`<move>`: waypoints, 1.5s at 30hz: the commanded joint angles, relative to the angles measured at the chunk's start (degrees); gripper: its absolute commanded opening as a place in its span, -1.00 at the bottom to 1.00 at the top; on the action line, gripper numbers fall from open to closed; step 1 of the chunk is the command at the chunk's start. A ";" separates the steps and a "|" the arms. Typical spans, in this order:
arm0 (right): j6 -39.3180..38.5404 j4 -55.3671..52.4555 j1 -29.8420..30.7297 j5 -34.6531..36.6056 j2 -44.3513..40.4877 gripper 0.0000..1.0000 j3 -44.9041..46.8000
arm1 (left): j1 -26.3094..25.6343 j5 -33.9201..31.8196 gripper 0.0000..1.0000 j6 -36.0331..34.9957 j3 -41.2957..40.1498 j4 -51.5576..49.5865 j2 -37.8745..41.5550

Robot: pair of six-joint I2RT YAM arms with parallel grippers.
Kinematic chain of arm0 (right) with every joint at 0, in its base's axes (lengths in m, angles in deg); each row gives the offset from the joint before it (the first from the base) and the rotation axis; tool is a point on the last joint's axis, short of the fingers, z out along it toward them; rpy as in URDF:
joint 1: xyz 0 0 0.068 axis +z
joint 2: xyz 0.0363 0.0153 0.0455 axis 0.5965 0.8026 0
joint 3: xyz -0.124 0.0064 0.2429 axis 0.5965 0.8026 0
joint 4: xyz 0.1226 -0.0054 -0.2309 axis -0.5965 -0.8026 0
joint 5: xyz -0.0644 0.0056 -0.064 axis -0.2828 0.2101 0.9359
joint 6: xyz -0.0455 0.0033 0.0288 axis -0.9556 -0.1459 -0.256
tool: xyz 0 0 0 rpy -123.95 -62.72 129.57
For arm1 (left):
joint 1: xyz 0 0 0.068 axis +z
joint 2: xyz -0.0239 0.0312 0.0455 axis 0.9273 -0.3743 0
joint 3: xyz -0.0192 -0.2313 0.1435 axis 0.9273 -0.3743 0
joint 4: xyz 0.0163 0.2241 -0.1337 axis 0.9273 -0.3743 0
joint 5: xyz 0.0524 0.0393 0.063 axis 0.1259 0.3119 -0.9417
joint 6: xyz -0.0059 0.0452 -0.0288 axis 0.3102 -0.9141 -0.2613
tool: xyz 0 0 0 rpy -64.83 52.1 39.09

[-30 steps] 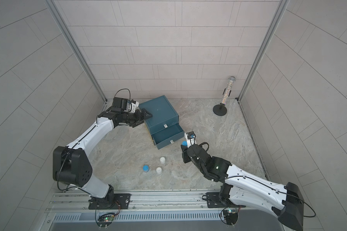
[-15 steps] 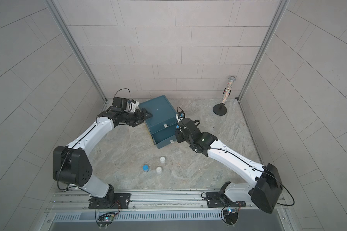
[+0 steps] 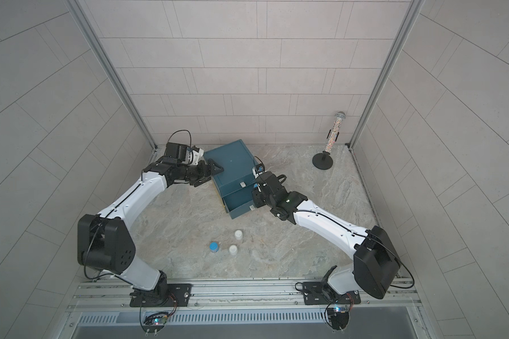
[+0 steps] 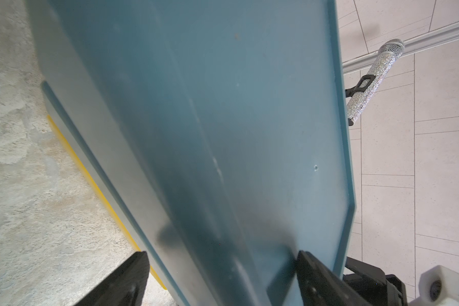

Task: Put the paint cans in the drawer according to color
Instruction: Place the paint can in the drawer, then pick up the paint can at the center of the board.

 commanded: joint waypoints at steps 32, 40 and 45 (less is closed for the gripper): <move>5.77 -2.68 17.60 3.82 -12.26 0.29 3.12 | -0.14 -2.08 0.86 -0.46 -0.31 -4.44 -1.15; 10.68 7.53 28.26 4.63 0.14 0.30 4.60 | -0.13 -1.78 0.85 -0.51 -0.30 -4.43 -1.86; 12.20 11.16 31.32 4.23 7.80 0.31 3.27 | -0.13 -1.79 0.86 -0.52 -0.31 -4.50 -1.60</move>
